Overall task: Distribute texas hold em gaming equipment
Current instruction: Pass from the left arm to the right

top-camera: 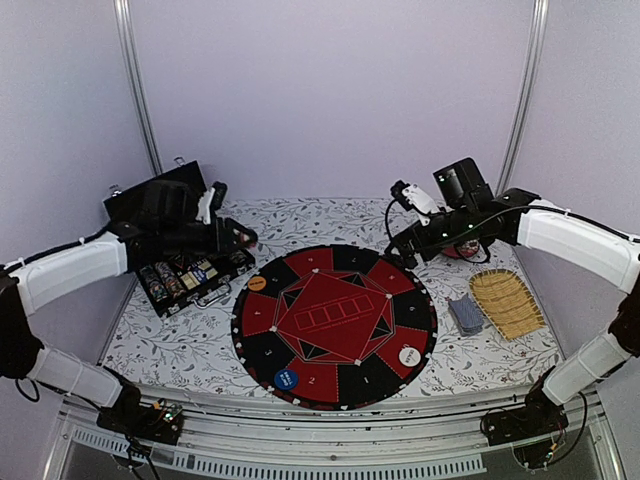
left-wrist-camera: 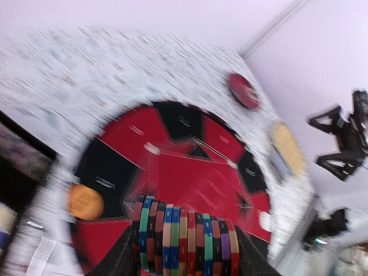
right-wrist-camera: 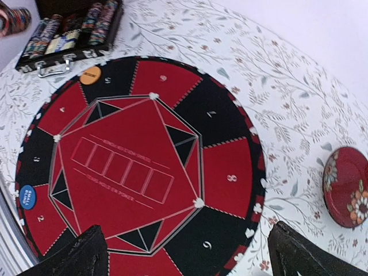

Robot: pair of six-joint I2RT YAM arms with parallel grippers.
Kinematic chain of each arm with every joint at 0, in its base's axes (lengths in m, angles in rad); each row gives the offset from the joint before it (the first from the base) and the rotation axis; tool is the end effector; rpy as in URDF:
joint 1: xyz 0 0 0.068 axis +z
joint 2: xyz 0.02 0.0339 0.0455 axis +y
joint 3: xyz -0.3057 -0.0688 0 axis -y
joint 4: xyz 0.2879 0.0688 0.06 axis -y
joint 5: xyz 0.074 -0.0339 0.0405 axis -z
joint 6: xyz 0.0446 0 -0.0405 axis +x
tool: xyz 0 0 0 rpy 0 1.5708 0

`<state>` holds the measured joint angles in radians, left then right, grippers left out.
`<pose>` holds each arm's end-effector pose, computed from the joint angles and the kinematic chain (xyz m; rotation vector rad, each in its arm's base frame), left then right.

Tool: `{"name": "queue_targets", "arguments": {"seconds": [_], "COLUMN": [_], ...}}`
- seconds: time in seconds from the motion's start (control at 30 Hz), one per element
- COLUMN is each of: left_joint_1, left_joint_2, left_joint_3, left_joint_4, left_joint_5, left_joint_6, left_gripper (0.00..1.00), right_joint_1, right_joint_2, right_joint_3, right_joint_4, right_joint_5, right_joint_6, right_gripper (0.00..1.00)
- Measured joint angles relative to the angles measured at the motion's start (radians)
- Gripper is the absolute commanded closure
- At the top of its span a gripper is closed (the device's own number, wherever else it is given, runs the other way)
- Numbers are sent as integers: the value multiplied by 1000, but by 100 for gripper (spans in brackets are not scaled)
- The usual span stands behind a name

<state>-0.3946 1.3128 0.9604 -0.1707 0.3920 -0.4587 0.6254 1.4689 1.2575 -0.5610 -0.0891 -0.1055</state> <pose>0.3006 -0.1436 0.3085 0.1794 2.1789 -0.9118 0.2959 0.2185 0.3332 -0.8877 2.1953 0.3587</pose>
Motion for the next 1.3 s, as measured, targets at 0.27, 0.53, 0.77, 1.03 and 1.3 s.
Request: {"name": "queue_targets", "arguments": {"seconds": [0.27, 0.53, 0.77, 1.03, 1.3], "left_joint_1": [-212, -271, -280, -280, -279], "left_joint_2": [39, 90, 90, 89, 17], "left_joint_3": [-177, -176, -223, -313, -570], "left_joint_4": [284, 396, 458, 507, 480], "left_joint_5": [198, 253, 262, 271, 215], "left_joint_6": [-381, -470, -499, -516, -537], "left_gripper": [100, 100, 100, 100, 100], "right_joint_1": [284, 388, 388, 400, 401], "right_joint_2": [51, 240, 289, 301, 298], "right_joint_3": [40, 143, 178, 172, 92], "right_joint_4": [118, 222, 249, 263, 264], "right_joint_5": [-27, -84, -83, -79, -85], "right_joint_6": [-212, -418, -437, -414, -341], "right_gripper": [1, 9, 10, 9, 10]}}
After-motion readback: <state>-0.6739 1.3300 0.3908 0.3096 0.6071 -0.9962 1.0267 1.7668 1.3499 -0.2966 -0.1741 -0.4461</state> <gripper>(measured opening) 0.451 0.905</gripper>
